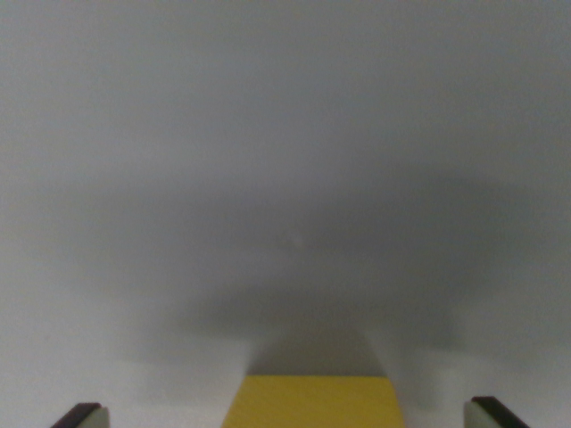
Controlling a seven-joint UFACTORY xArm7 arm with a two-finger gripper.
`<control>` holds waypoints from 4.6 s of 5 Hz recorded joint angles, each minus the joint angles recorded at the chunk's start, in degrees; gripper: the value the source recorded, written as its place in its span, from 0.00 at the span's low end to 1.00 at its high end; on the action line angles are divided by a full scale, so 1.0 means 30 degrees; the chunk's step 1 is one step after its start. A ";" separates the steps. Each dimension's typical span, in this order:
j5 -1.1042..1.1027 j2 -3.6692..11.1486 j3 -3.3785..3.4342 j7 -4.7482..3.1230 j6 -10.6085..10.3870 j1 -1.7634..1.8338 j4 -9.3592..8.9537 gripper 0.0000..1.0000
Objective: Pick yellow cube
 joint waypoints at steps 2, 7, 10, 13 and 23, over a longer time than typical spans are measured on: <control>0.0024 0.0067 -0.0002 -0.0041 -0.0416 0.0000 -0.0372 0.00; 0.0066 0.0184 -0.0005 -0.0113 -0.1141 -0.0001 -0.1022 0.00; 0.0068 0.0191 -0.0006 -0.0118 -0.1186 -0.0001 -0.1063 0.00; 0.0068 0.0191 -0.0006 -0.0118 -0.1186 -0.0001 -0.1063 1.00; 0.0030 -0.0145 -0.0014 -0.0065 -0.0377 -0.0005 -0.0589 1.00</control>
